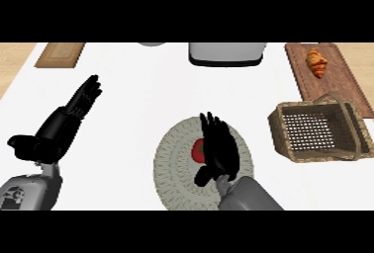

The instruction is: Pick the tomato from the placemat and place it in the basket

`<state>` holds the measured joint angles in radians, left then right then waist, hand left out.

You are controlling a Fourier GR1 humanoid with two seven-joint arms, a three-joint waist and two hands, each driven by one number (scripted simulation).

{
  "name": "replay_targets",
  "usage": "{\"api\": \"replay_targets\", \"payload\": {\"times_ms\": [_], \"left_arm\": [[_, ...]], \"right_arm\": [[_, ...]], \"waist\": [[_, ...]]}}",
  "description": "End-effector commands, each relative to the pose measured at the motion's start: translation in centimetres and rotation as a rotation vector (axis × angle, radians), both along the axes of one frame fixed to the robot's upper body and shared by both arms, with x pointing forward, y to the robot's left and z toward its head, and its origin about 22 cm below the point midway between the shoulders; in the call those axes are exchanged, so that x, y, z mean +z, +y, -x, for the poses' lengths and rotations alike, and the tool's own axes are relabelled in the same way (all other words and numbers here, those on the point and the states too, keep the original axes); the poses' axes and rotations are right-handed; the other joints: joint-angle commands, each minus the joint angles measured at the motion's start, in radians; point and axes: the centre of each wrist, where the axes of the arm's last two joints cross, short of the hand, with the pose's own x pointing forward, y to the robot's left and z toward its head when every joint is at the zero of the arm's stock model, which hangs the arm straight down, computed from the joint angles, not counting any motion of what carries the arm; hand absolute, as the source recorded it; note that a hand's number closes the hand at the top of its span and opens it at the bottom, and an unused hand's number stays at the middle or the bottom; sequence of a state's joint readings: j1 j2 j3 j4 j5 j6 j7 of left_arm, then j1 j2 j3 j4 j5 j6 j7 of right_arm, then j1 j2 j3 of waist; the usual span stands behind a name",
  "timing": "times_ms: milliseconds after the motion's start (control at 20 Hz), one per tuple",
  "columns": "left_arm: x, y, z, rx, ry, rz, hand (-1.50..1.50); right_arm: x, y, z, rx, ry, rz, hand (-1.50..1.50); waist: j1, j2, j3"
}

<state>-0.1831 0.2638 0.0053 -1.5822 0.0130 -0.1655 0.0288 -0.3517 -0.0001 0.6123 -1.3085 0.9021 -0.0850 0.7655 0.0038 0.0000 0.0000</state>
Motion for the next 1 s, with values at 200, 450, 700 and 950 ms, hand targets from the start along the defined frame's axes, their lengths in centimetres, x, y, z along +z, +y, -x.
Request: {"api": "replay_targets", "payload": {"times_ms": [200, 450, 700, 950], "left_arm": [[0.1, 1.1, 1.8, 0.003, 0.007, 0.004, 0.0], [-0.1, 0.7, 0.9, -0.006, 0.004, 0.024, 0.0], [-2.7, 0.4, 0.3, 0.001, 0.01, 0.005, 0.0], [0.0, -2.0, -1.4, 0.0, 0.001, 0.006, 0.0]], "right_arm": [[0.1, -0.4, -1.5, -0.007, 0.054, 0.009, -1.5], [-3.1, 0.6, 1.1, 0.029, 0.105, -0.013, -1.5], [-3.6, 0.5, -1.4, 0.077, 0.139, 0.051, 1.5], [-3.2, 1.0, -1.2, 0.11, 0.118, 0.081, 1.5]], "waist": [[0.003, -0.001, 0.0], [0.003, 0.0, 0.0], [0.003, 0.002, 0.0], [-0.002, 0.001, 0.0]]}}
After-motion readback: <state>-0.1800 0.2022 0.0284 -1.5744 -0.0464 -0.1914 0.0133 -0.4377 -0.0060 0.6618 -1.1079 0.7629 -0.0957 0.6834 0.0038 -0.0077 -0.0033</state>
